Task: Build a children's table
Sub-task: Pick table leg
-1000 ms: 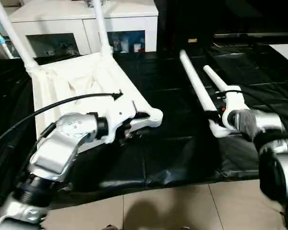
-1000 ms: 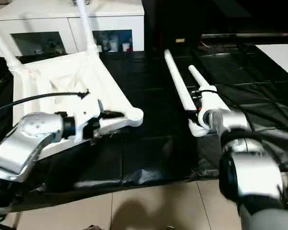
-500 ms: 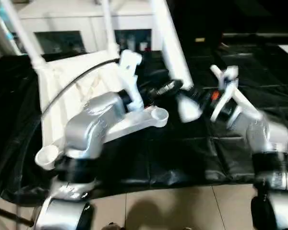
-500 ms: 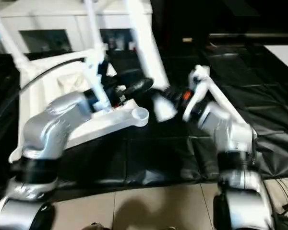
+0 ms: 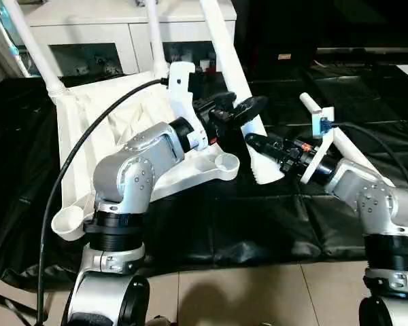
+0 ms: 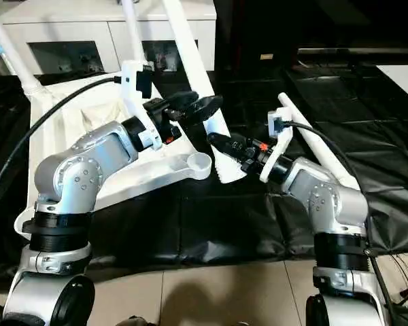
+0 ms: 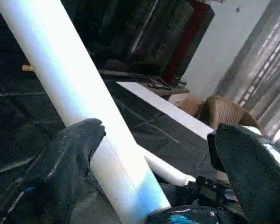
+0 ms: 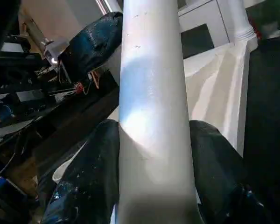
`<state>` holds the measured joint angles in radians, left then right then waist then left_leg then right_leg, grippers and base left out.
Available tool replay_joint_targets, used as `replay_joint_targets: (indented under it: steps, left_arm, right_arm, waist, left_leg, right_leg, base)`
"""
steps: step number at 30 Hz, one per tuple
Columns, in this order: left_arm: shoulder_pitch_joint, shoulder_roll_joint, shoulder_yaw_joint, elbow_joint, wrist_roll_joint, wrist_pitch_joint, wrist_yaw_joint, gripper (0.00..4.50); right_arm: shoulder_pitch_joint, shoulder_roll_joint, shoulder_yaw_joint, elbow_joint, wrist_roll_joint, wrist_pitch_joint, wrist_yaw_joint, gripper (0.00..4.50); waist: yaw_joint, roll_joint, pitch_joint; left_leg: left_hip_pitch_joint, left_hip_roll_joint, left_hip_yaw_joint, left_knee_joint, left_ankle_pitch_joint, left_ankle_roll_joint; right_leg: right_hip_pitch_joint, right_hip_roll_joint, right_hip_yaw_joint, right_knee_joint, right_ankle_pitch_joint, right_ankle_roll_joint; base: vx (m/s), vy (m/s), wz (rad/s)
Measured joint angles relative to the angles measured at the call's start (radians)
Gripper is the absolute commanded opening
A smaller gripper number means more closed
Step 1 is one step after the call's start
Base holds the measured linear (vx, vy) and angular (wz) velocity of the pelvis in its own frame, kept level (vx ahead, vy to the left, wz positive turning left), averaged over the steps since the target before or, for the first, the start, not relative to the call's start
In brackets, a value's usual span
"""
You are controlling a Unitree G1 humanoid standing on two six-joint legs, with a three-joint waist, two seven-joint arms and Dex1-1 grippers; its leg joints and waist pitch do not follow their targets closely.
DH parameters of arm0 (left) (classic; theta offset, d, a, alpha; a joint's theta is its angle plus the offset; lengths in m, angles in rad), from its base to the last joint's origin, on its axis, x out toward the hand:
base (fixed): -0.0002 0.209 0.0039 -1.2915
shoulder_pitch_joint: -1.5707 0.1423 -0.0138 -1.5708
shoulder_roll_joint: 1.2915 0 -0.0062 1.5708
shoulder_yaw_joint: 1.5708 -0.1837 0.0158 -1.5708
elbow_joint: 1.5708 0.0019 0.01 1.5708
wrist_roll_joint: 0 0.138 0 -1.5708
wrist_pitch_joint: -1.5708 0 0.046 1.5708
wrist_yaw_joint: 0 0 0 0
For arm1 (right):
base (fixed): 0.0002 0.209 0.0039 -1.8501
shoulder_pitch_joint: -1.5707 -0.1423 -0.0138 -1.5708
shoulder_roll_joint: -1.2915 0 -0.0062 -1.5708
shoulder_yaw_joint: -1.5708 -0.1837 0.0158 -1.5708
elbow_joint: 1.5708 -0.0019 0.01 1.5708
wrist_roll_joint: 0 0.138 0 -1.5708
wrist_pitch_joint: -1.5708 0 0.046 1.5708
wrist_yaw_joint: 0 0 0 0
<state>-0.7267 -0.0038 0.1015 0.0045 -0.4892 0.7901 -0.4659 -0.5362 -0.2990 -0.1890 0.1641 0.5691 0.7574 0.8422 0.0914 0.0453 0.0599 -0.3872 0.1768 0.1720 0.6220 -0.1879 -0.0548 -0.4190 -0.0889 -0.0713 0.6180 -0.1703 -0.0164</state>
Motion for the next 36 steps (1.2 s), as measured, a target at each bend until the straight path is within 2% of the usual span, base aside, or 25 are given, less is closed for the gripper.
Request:
replay_joint_targets:
  steps: [9,17,18,22,25,28,33,36]
  left_arm:
    - [-0.004,0.003,0.025,0.011,-0.011,-0.003,0.042,4.5]
    - [-0.022,-0.012,0.06,0.047,-0.029,0.023,0.101,4.5]
    - [-0.022,-0.016,0.064,0.049,-0.032,0.026,0.109,4.22]
    - [-0.031,-0.05,0.121,0.085,-0.065,0.032,0.16,4.12]
    - [-0.032,-0.064,0.17,0.101,-0.097,0.034,0.195,3.78]
    - [-0.033,-0.072,0.189,0.101,-0.109,0.038,0.212,3.69]
    - [-0.033,-0.085,0.207,0.101,-0.12,0.037,0.24,3.12]
    - [-0.034,-0.087,0.195,0.101,-0.109,0.016,0.253,2.91]
  right_arm:
    - [0.019,-0.002,0.006,-0.052,0.024,0.017,-0.002,1.86]
    - [0.028,0.0,0.084,-0.118,0.011,0.01,0.008,1.86]
    - [0.029,-0.001,0.1,-0.122,-0.005,-0.008,0.005,1.86]
    - [0.029,-0.005,0.189,-0.129,-0.138,-0.138,-0.052,1.86]
    - [0.027,0.014,0.257,-0.125,-0.258,-0.242,-0.143,1.86]
    - [0.026,0.028,0.323,-0.109,-0.359,-0.317,-0.229,1.86]
    - [0.027,0.09,0.385,-0.082,-0.482,-0.377,-0.376,1.86]
    - [0.029,0.146,0.395,-0.064,-0.518,-0.38,-0.458,1.85]
  waist:
    - [-0.001,0.0,0.0]
    - [0.0,0.0,0.0]
    - [0.001,0.0,0.0]
    - [-0.002,0.0,0.0]
    - [-0.004,0.0,0.0]
    - [-0.003,0.0,0.0]
    - [-0.003,0.0,0.0]
    - [-0.004,0.0,0.0]
  left_leg:
    - [-0.001,0.0,0.0,-0.001,0.0,0.001]
    - [-0.001,0.0,0.0,-0.001,0.0,0.001]
    - [-0.001,0.0,0.0,-0.001,0.0,0.001]
    - [-0.001,0.0,0.0,-0.001,0.0,0.001]
    - [-0.001,0.0,0.0,-0.001,0.0,0.001]
    - [-0.002,0.0,-0.001,-0.002,-0.001,0.001]
    - [-0.002,-0.001,-0.001,-0.002,-0.001,0.001]
    - [-0.003,-0.001,-0.001,-0.002,-0.001,0.001]
  right_leg:
    - [0.0,0.0,-0.001,-0.003,0.0,0.0]
    - [0.001,0.0,0.0,-0.003,0.0,0.0]
    - [0.001,0.0,0.0,-0.003,0.0,0.0]
    - [0.0,0.0,-0.001,-0.003,0.0,0.001]
    - [0.0,0.0,-0.001,-0.003,0.001,0.001]
    - [0.0,0.0,-0.001,-0.004,0.001,0.001]
    - [0.0,0.0,-0.001,-0.006,0.001,0.001]
    - [0.0,0.0,-0.001,-0.006,0.001,0.001]
  base:
    - [0.0,0.0,0.0]
    - [0.0,0.0,0.0]
    - [0.0,0.0,0.0]
    - [0.0,0.0,0.0]
    - [0.0,0.0,0.0]
    - [0.0,0.0,0.0]
    - [0.0,0.0,0.0]
    - [0.0,0.0,0.0]
